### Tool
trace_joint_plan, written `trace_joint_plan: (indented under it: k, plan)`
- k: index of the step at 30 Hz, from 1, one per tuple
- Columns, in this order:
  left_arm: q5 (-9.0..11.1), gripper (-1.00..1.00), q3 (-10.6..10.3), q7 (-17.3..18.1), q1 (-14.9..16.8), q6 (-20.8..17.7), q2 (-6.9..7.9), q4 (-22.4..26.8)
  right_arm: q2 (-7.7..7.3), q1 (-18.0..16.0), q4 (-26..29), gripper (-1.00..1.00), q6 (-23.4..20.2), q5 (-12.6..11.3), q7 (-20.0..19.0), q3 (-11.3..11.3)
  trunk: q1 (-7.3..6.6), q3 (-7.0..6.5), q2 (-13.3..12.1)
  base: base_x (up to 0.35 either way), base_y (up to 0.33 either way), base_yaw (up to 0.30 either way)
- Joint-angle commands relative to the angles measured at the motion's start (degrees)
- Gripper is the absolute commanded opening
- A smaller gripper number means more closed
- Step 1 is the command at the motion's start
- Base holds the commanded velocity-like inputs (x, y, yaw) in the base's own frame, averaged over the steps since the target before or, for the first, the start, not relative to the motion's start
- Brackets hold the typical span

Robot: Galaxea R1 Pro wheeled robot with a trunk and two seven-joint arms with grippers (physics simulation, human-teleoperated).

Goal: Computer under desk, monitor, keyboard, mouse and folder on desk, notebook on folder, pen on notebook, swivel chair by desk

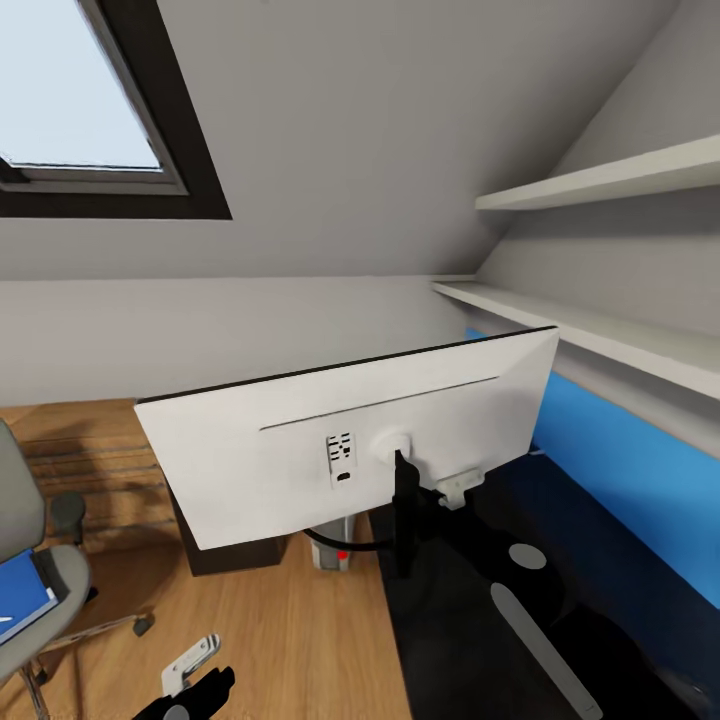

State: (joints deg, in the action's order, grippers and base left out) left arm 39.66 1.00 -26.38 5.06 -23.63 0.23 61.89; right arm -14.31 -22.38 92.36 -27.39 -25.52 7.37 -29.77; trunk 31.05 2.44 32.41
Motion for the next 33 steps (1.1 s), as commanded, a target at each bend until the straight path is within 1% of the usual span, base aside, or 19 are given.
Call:
trace_joint_plan:
  k: [1,5,7,8,9,12,15,19,20,22,23,25,26,27,28,30,31,32,33]
  plan:
    - [0.53,1.0,-0.01,-0.4,0.03,-0.18,-0.01,0.12,-0.06,-0.12,0.13,-1.0,-0.09,-0.5,0.74,-0.12,0.0,0.11,0.13,-0.209,-0.25,0.0]
    - [0.56,1.0,0.0,-0.36,0.03,-0.19,-0.03,0.23,-0.09,-0.12,0.09,-1.0,-0.06,-0.46,-0.66,-0.12,0.0,0.11,0.13,-0.215,-0.255,0.0]
    - [0.57,1.0,0.0,-0.35,0.03,-0.17,-0.04,0.28,-0.1,-0.12,0.06,-1.0,-0.02,-0.35,-2.61,-0.08,0.0,0.11,0.13,-0.218,-0.25,0.0]
    - [0.58,1.0,0.01,-0.34,0.03,-0.18,-0.04,0.34,-0.1,-0.12,0.03,-1.0,0.07,-0.18,-4.81,-0.05,0.0,0.11,0.13,-0.171,-0.19,0.0]
    - [0.6,1.0,0.02,-0.33,0.03,-0.16,-0.05,0.37,-0.1,-0.12,0.01,-1.0,0.1,-0.1,-5.85,-0.03,0.0,0.11,0.13,-0.137,-0.152,0.0]
    - [0.65,1.0,0.04,-0.28,0.03,-0.13,0.0,0.49,-0.11,-0.15,-0.06,-1.0,0.2,0.04,-8.54,0.01,0.0,0.11,0.13,-0.084,-0.094,0.0]
    - [0.65,1.0,0.05,-0.26,-0.02,-0.12,0.02,0.55,-0.11,-0.18,-0.79,-1.0,0.44,0.03,-10.0,-0.04,0.0,0.11,0.13,-0.032,-0.036,0.0]
    - [0.65,1.0,0.06,-0.28,-0.1,-0.11,0.05,0.58,-0.09,-0.35,-3.58,-1.0,0.72,-0.01,-16.95,0.3,0.0,0.11,0.13,-0.011,-0.012,0.0]
    - [0.74,1.0,0.06,-0.32,-0.12,-0.11,0.04,0.56,-0.05,-0.52,-4.91,-1.0,0.91,0.07,-20.57,0.48,0.0,0.11,0.13,-0.005,-0.005,0.0]
    - [0.83,1.0,0.07,-0.36,-0.13,-0.11,0.04,0.54,0.06,-0.76,-6.27,-1.0,1.03,0.04,-23.03,0.61,0.0,0.11,0.13,-0.003,-0.004,0.0]
    - [0.9,1.0,0.08,-0.38,-0.13,-0.11,0.07,0.53,0.69,-1.13,-7.95,-1.0,1.12,-0.03,-24.48,0.77,0.0,0.11,0.13,-0.002,-0.002,0.0]
    - [0.97,1.0,0.11,-0.36,-0.14,-0.11,0.09,0.52,1.65,-1.81,-9.85,-1.0,1.18,-0.07,-25.36,1.04,0.0,0.11,0.13,-0.001,-0.002,0.0]
    - [1.02,1.0,0.12,-0.35,-0.14,-0.11,0.1,0.52,2.6,-2.92,-12.0,-1.0,1.25,-0.11,-25.91,1.7,0.0,0.11,0.13,0.0,0.0,0.0]
    - [1.04,1.0,0.11,-0.35,-0.14,-0.11,0.11,0.52,3.01,-3.68,-13.13,-1.0,1.27,-0.07,-26.15,2.14,0.0,0.11,0.13,0.0,0.0,0.0]
    - [1.07,1.0,0.09,-0.31,-0.14,-0.11,0.11,0.53,3.75,-5.54,-15.43,-1.0,1.34,0.03,-26.51,2.86,0.0,0.11,0.13,0.0,0.0,0.0]
    - [1.09,1.0,0.05,-0.29,-0.14,-0.11,0.1,0.56,4.5,-7.87,-17.71,-1.0,1.38,0.08,-26.75,3.34,0.0,0.11,0.13,0.0,0.0,0.0]
    - [1.1,1.0,0.02,-0.24,-0.14,-0.11,0.11,0.57,5.3,-10.3,-19.85,-1.0,1.41,0.1,-26.96,3.66,0.0,0.11,0.13,0.0,0.0,0.0]
    - [1.1,1.0,0.01,-0.19,-0.14,-0.11,0.11,0.58,5.73,-11.5,-20.84,-1.0,1.44,0.14,-27.03,3.77,0.0,0.11,0.13,0.0,0.0,0.0]
    - [1.11,1.0,0.0,-0.1,-0.14,-0.11,0.12,0.59,6.76,-13.63,-22.72,-1.0,1.48,0.16,-27.07,3.92,0.0,0.11,0.13,0.0,0.0,0.0]
